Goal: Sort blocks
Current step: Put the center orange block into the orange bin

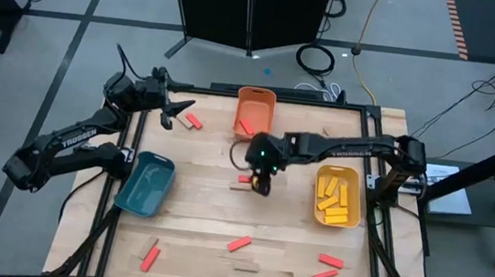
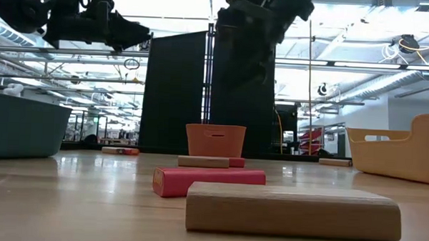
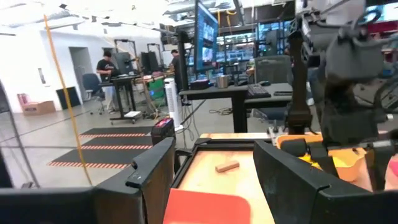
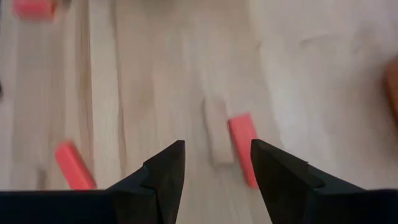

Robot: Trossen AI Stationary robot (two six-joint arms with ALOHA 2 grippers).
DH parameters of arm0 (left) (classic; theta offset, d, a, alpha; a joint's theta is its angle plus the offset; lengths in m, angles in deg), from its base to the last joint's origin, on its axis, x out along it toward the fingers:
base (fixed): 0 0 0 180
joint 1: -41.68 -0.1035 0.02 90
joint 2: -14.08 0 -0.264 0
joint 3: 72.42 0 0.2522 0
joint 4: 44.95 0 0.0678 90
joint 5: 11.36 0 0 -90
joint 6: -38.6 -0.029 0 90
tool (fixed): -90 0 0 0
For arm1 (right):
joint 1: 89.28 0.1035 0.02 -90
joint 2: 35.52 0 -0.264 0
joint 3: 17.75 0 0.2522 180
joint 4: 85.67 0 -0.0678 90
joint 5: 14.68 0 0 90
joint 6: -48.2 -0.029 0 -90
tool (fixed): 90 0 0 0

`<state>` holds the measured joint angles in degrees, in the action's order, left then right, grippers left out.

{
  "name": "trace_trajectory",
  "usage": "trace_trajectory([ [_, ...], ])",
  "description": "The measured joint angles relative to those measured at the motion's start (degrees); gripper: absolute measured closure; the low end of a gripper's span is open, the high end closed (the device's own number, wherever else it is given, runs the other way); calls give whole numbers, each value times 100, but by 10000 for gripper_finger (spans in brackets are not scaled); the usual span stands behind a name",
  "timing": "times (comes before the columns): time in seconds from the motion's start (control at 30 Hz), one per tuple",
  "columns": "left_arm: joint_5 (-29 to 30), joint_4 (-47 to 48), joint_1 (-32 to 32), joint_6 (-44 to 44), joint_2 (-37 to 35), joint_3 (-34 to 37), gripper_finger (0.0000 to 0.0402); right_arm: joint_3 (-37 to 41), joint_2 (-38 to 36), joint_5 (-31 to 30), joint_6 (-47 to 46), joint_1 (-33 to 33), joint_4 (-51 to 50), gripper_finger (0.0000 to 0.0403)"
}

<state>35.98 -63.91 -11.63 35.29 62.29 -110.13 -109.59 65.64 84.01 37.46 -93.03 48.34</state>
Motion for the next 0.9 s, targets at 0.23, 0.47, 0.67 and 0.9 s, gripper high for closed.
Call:
trace_trajectory([
  [0.23, -1, -154, 245, -3, -2, 0, 185, 625, 4, -709, 973, 371, 513, 227],
  [0.47, -2, -207, 321, -3, -2, 0, 185, 1321, 2, -874, 1214, 354, 1455, 227],
  [0.67, -2, -192, 322, -5, -2, 0, 185, 1584, 2, -878, 1319, 203, 1833, 227],
  [0.9, 0, -194, 320, -58, -2, 0, 185, 1790, 224, -839, 1495, 120, 2110, 227],
])
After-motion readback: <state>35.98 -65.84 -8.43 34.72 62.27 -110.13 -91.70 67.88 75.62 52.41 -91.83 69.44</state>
